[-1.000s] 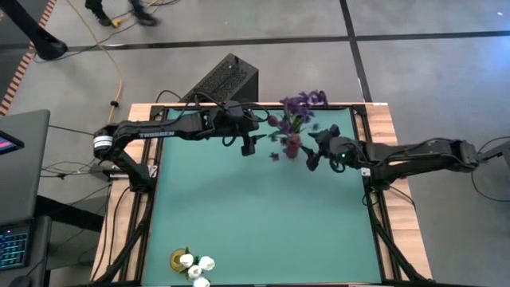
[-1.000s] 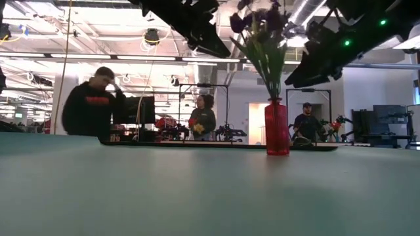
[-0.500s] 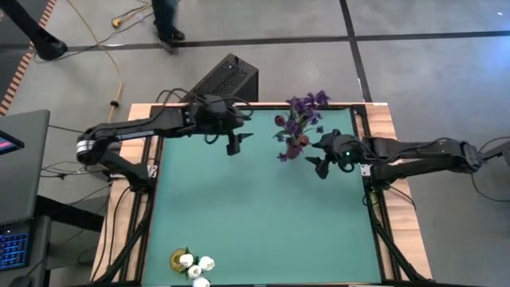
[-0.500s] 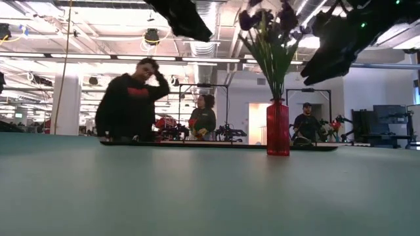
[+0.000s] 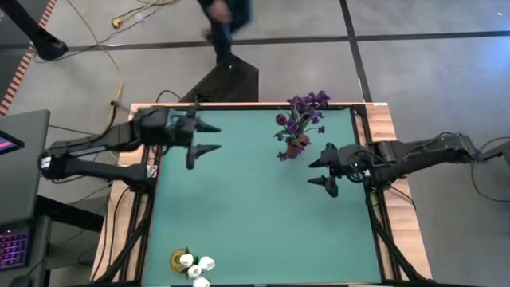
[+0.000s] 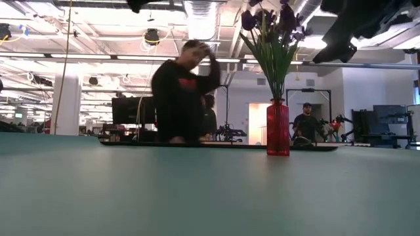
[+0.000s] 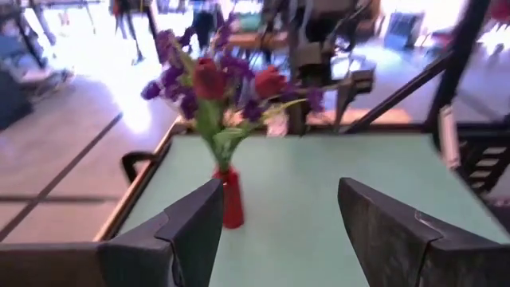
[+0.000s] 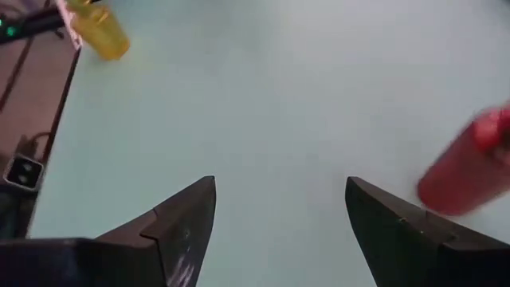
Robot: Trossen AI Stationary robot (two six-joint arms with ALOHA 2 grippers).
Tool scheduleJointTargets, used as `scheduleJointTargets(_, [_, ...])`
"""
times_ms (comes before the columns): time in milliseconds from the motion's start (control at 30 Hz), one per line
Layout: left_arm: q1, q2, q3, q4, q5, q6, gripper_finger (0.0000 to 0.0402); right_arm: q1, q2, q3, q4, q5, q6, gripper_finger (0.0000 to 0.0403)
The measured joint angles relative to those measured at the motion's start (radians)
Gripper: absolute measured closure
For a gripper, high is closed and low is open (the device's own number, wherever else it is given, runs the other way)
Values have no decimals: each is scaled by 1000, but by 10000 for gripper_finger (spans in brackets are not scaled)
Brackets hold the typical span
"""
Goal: Sort flowers into vase by color
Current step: Return to Home Position
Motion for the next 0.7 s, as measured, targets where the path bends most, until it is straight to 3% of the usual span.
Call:
scheduleJointTargets(133, [-44,-155,-234,193,-1,-50,167,64,-6,-31,90,56,-86,113])
scheduleJointTargets(267, [-61,-294,-443,342,-32,-89,167,72,-21,-76,160,55,-135,161])
scheduleJointTargets(567, [-61,-518,-737,460,-52,-167,167,10,-112,-238,312,47,-178,376])
scheduleJointTargets(700, [-61,-580,-802,473,-70,-170,167,-91,-169,-335,455,-56,-187,375])
